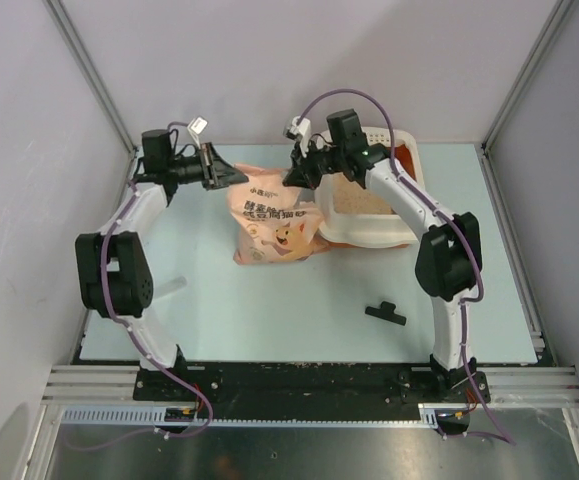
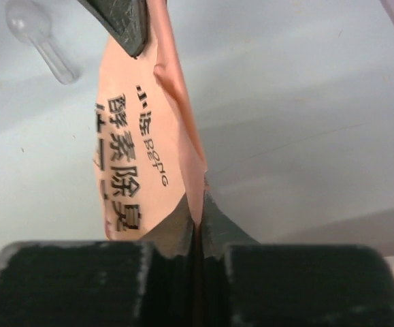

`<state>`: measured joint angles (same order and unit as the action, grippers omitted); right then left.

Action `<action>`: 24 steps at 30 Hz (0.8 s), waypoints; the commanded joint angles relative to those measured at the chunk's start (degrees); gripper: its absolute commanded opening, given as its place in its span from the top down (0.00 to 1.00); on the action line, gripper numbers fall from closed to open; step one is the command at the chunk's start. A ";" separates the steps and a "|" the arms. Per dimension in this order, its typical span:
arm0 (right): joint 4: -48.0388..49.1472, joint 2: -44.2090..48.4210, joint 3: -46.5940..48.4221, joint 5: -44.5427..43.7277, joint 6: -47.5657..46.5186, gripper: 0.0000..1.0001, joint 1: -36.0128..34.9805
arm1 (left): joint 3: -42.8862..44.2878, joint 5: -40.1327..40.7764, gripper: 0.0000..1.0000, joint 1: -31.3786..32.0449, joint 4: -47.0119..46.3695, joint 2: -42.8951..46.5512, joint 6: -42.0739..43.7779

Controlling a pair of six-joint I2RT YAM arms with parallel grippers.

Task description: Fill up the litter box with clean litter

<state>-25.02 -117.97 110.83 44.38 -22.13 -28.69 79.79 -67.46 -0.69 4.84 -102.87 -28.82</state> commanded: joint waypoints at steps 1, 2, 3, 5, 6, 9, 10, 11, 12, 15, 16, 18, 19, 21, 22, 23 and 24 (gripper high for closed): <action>-2.14 0.38 7.72 -0.26 -7.56 1.00 -2.86 | -1.30 -1.36 0.69 -2.74 -1.33 7.41 7.98; -1.88 0.38 8.70 -0.43 -8.19 1.00 -3.21 | -1.56 -1.36 0.59 -3.17 -0.89 8.12 9.47; -1.79 0.29 9.92 -0.61 -8.89 1.00 -3.48 | -1.65 -0.92 0.54 -3.27 1.38 9.86 14.18; -1.44 0.20 12.82 -1.05 -10.04 1.00 -4.62 | -0.95 2.14 0.42 -3.09 5.77 11.54 20.79; -1.18 0.29 13.53 -1.14 -10.12 1.00 -4.88 | -0.52 3.38 0.39 -2.83 10.75 13.29 28.56; -0.82 0.72 14.68 -1.49 -11.96 1.00 -5.68 | 3.00 10.47 0.25 -1.16 19.91 15.41 45.62; -0.91 1.16 14.77 -1.49 -12.93 1.00 -5.94 | 3.00 12.07 0.22 -0.81 20.64 17.33 48.74; -1.61 1.34 14.86 -1.49 -14.85 1.00 -6.38 | 2.92 13.40 0.17 -0.02 20.99 18.40 51.55; -1.88 1.52 14.86 -1.66 -15.74 1.00 -6.47 | 2.57 15.76 0.16 0.16 21.52 19.36 56.98; -1.53 1.96 14.95 -1.58 -16.02 1.00 -6.73 | 1.43 20.50 0.08 3.76 22.49 22.53 67.38; -1.09 2.04 15.12 -1.49 -15.67 1.00 -6.82 | 1.07 21.40 0.07 4.55 22.84 22.97 69.93; -0.21 1.96 15.82 -1.14 -14.26 1.00 -6.99 | 0.37 22.89 0.05 6.75 23.80 23.24 75.73; -0.12 1.96 16.00 -1.05 -14.00 1.00 -7.08 | 0.45 24.12 0.05 7.45 24.07 22.98 77.23; -0.03 2.13 16.18 -0.35 -13.90 1.00 -7.35 | 0.98 25.01 0.06 9.30 24.51 21.49 80.40; -0.56 2.31 16.18 -0.17 -14.08 1.00 -7.61 | 1.42 25.62 0.08 10.35 24.60 20.70 81.11; -0.82 2.83 16.09 -0.08 -14.25 1.00 -7.79 | 1.86 26.06 0.09 10.88 24.86 19.39 81.81; -1.00 3.10 15.91 0.09 -14.34 1.00 -7.87 | 2.91 26.59 0.09 11.32 24.95 18.50 82.16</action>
<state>-30.44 -118.24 122.06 40.97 -36.07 -34.96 80.18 -44.51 8.71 27.51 -81.30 42.54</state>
